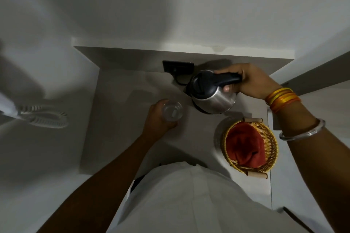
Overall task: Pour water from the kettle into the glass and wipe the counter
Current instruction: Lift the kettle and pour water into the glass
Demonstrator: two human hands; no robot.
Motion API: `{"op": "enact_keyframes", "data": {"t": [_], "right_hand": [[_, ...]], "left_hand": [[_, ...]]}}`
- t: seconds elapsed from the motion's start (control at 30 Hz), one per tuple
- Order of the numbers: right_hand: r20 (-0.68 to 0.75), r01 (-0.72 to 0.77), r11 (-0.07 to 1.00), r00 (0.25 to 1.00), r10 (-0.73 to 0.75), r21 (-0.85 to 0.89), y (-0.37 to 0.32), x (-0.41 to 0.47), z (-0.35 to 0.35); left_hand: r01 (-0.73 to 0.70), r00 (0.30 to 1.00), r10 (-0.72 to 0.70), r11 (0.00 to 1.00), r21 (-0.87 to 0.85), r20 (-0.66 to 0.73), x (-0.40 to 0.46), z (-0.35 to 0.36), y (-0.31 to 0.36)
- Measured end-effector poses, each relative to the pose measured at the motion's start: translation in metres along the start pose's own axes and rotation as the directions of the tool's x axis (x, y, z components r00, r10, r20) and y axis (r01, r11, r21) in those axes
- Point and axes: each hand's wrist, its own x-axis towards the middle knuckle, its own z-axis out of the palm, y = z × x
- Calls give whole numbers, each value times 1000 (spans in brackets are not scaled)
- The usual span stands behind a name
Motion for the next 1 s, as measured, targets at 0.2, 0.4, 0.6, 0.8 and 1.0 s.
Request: {"op": "enact_keyframes", "data": {"t": [0.2,0.4,0.6,0.8,1.0], "right_hand": [[145,185,946,978,-151,-264,-59,10,0],[286,351,750,932,-223,-560,-109,20,21],[355,346,669,926,-129,-658,-129,31,30],[374,324,653,925,-67,-684,-143,37,38],[372,308,613,928,-25,-727,-153,37,43]], "left_hand": [[-13,1000,15,997,71,-19,10,-2,14],[-15,1000,16,995,94,-4,6,5,14],[-26,999,28,992,122,-22,-6,6,13],[-17,999,21,994,110,-34,-12,6,11],[-15,1000,18,988,152,-18,-12,10,5]]}}
